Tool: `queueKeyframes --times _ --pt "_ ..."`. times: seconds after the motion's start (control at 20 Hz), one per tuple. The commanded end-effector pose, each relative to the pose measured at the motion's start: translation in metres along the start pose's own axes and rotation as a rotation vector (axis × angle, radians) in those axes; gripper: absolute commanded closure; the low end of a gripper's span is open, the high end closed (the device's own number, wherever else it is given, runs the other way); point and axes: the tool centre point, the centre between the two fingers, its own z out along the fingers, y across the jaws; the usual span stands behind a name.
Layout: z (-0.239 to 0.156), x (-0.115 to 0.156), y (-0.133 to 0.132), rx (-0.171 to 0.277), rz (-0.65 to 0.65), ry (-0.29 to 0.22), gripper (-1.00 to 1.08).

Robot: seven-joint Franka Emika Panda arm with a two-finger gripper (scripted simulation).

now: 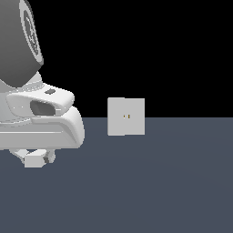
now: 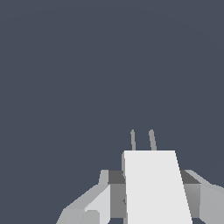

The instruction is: Plug the charger into the wall socket.

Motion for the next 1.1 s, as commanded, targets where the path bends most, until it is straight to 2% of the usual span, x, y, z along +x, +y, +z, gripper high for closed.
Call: queueKeyframes --times 0.0,0.6,1.05 --pt "0.001 0.0 -0.002 0.002 -0.003 0.0 1.08" --pt "-0.002 0.0 0.006 0.001 -0.003 0.001 1.08" --pt "-0.018 0.003 0.04 0.011 -0.021 0.002 1.08"
